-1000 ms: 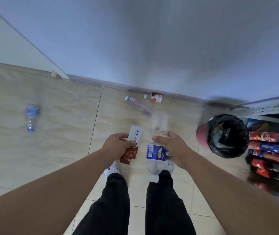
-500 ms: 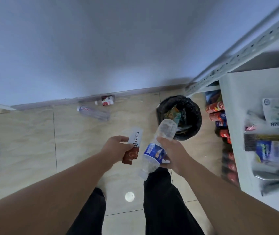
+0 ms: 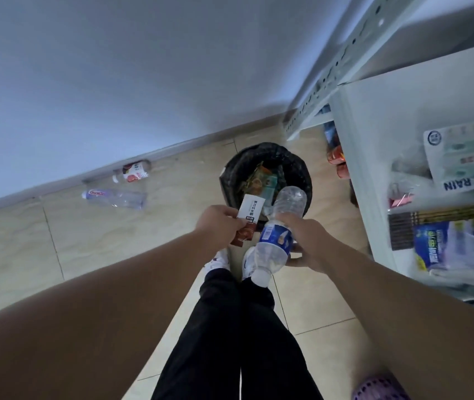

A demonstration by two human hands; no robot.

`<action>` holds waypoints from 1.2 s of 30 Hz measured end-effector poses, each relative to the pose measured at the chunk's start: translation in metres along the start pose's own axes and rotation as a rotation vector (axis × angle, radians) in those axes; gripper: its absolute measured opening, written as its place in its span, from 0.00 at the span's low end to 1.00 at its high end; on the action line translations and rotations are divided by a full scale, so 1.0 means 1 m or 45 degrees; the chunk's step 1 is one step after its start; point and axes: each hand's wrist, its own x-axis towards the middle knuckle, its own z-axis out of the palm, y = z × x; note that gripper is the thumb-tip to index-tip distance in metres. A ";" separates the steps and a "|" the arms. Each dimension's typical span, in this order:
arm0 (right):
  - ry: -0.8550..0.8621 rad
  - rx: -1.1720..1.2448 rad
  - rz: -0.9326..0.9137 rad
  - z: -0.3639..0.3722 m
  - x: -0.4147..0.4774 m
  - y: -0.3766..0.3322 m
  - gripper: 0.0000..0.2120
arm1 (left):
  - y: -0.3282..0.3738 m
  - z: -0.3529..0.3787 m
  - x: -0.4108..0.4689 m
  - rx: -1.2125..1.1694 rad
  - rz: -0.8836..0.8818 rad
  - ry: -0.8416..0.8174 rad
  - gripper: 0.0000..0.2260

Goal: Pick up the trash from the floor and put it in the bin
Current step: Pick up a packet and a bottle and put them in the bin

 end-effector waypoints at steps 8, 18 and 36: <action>-0.001 0.025 0.050 -0.008 0.080 -0.042 0.23 | 0.025 0.016 0.096 0.244 -0.009 -0.054 0.17; 0.164 -0.742 -0.378 -0.008 0.069 -0.052 0.44 | 0.024 -0.009 0.082 0.380 0.057 -0.037 0.11; -0.131 -1.633 -0.628 0.145 -0.038 -0.079 0.47 | -0.118 -0.137 -0.042 -0.206 -0.122 0.148 0.30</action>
